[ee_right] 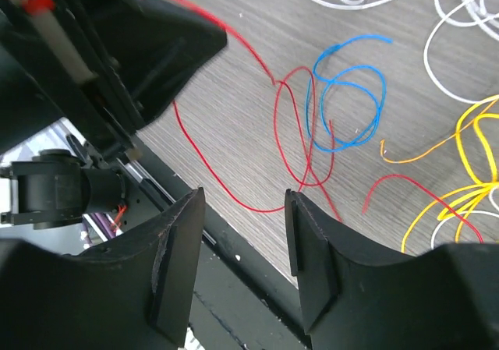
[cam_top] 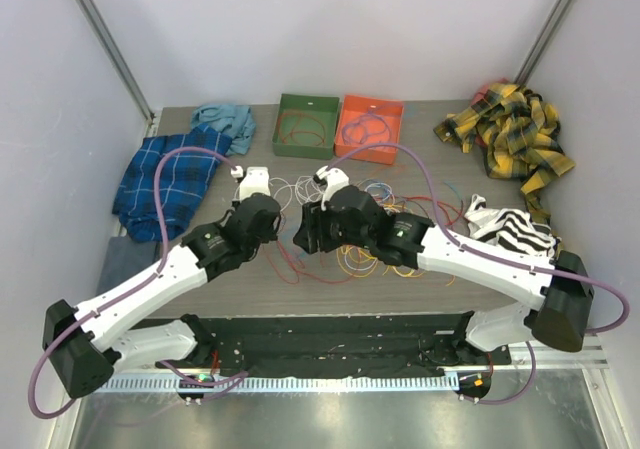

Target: Untangle the cables

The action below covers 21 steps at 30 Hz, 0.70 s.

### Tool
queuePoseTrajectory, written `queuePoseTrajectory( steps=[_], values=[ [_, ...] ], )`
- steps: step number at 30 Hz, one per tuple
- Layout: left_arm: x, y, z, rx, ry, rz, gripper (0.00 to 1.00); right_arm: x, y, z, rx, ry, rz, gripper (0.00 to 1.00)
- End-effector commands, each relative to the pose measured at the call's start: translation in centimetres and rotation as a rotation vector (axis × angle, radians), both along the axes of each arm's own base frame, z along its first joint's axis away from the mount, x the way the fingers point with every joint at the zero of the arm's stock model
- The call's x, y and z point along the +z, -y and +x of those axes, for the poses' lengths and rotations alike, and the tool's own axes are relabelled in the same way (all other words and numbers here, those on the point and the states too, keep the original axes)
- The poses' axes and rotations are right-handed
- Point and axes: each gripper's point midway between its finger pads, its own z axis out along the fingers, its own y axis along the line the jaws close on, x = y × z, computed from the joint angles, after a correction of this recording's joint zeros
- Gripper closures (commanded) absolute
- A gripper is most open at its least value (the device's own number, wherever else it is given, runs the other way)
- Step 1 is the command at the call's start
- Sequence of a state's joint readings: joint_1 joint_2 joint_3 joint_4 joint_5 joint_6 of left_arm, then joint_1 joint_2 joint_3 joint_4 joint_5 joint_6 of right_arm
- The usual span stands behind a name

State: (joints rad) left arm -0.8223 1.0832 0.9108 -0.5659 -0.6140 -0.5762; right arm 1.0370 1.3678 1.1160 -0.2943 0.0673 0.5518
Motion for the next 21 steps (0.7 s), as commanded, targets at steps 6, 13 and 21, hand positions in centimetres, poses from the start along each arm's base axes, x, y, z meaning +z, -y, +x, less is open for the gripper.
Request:
queuePoseTrajectory(
  steps=[6, 13, 21],
  values=[
    [3.8, 6.9, -1.4, -0.306, 0.045, -0.309, 1.0, 7.3, 2.3, 1.2, -0.088, 0.151, 0.068, 0.47],
    [-4.0, 9.5, -5.7, -0.416, -0.233, -0.275, 1.0, 8.1, 7.0, 0.7, -0.183, 0.202, 0.037, 0.47],
    [-10.0, 11.1, -8.2, -0.444, -0.411, -0.167, 0.77, 5.0, 8.3, 0.3, -0.215, 0.164, 0.004, 0.47]
  ],
)
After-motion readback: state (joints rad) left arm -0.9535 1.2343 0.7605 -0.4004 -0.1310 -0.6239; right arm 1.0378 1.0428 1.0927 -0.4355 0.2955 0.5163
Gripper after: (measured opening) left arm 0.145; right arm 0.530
